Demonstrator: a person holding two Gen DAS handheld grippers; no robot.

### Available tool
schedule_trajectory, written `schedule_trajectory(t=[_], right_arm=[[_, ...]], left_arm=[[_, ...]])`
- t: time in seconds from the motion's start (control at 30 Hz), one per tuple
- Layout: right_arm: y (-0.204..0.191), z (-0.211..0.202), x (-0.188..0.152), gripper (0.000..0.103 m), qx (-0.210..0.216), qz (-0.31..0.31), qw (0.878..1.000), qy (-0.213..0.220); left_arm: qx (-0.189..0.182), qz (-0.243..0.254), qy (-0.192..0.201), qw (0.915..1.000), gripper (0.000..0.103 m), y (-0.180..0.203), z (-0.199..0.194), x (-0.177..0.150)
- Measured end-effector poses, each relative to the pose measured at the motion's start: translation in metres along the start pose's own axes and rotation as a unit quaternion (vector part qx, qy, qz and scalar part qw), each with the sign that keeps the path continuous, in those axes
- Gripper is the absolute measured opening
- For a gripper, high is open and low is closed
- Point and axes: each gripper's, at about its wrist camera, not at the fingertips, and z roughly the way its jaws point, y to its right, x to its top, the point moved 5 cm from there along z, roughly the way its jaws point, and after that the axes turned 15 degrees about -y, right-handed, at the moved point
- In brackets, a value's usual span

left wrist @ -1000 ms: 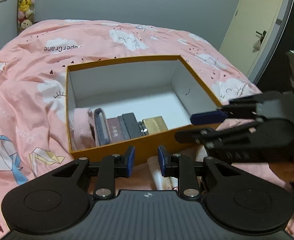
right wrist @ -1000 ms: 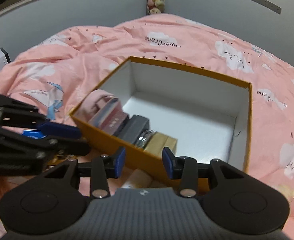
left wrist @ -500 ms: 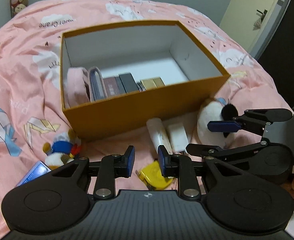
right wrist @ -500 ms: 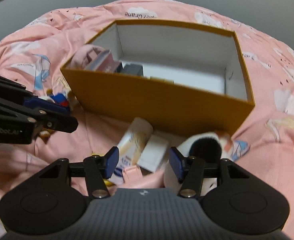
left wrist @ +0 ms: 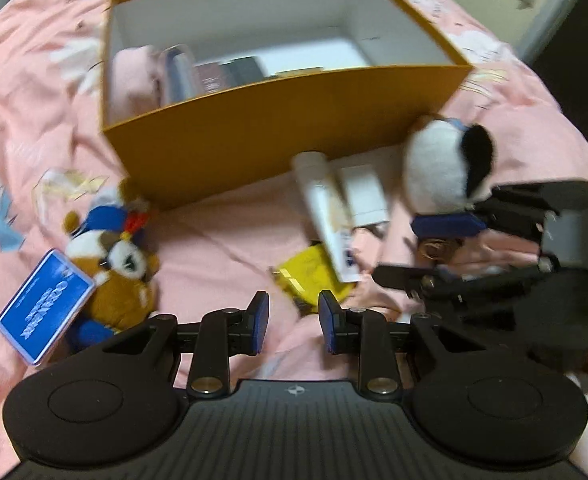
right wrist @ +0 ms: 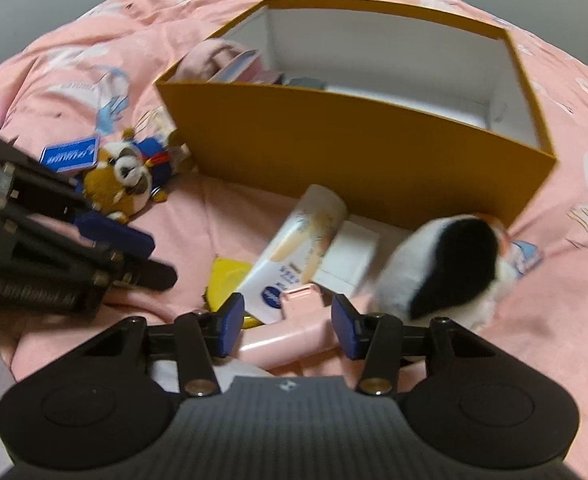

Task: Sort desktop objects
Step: 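Move both tools toward the white tube and pink item in front of the box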

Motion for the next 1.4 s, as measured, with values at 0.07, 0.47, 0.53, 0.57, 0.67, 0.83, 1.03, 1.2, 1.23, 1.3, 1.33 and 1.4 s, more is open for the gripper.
schedule_trajectory(t=[0.07,0.47,0.53,0.57,0.67,0.83,1.03,1.2,1.23,1.3,1.33,1.4], right_arm=[[-0.005,0.007,0.003,0.050,0.003,-0.012,1.000,-0.013],[-0.024,0.045,0.022,0.051,-0.035,-0.055,0.996,-0.057],[-0.023,0.044,0.022,0.044,-0.038,-0.052,0.997,-0.053],[-0.024,0.043,0.022,0.040,-0.035,-0.052,0.997,-0.050],[-0.026,0.038,0.019,0.021,-0.031,-0.054,0.997,-0.042],[-0.023,0.021,0.014,0.010,-0.029,-0.036,0.999,-0.018],[-0.027,-0.013,0.016,0.003,-0.046,-0.044,0.997,0.047],[-0.027,-0.036,0.036,0.001,-0.002,-0.041,0.996,0.078],[-0.027,-0.037,0.040,0.001,0.013,-0.038,0.996,0.077],[-0.028,-0.039,0.051,0.001,0.050,-0.030,0.996,0.074],[-0.030,-0.040,0.055,0.001,0.070,-0.027,0.995,0.072],[-0.036,-0.039,0.064,0.001,0.096,-0.027,0.993,0.069]], left_arm=[[0.012,-0.023,0.002,0.9997,0.031,-0.007,-0.001,0.001],[0.014,-0.080,0.032,0.9962,0.031,-0.027,-0.009,0.002],[0.008,-0.089,0.035,0.9954,0.031,-0.030,-0.010,0.003],[0.006,-0.091,0.035,0.9952,0.031,-0.031,-0.010,0.003],[0.004,-0.089,0.035,0.9954,0.031,-0.031,-0.010,0.004],[-0.002,-0.091,0.049,0.9947,0.031,-0.030,-0.016,0.002],[-0.007,-0.076,0.065,0.9950,0.031,-0.025,-0.024,0.003],[-0.004,-0.081,0.090,0.9926,0.031,-0.027,-0.040,0.000],[-0.004,-0.085,0.094,0.9919,0.031,-0.029,-0.043,-0.001],[-0.003,-0.094,0.100,0.9905,0.031,-0.033,-0.047,-0.002],[-0.003,-0.099,0.103,0.9898,0.031,-0.035,-0.049,-0.003],[-0.003,-0.110,0.107,0.9881,0.031,-0.040,-0.052,-0.005]])
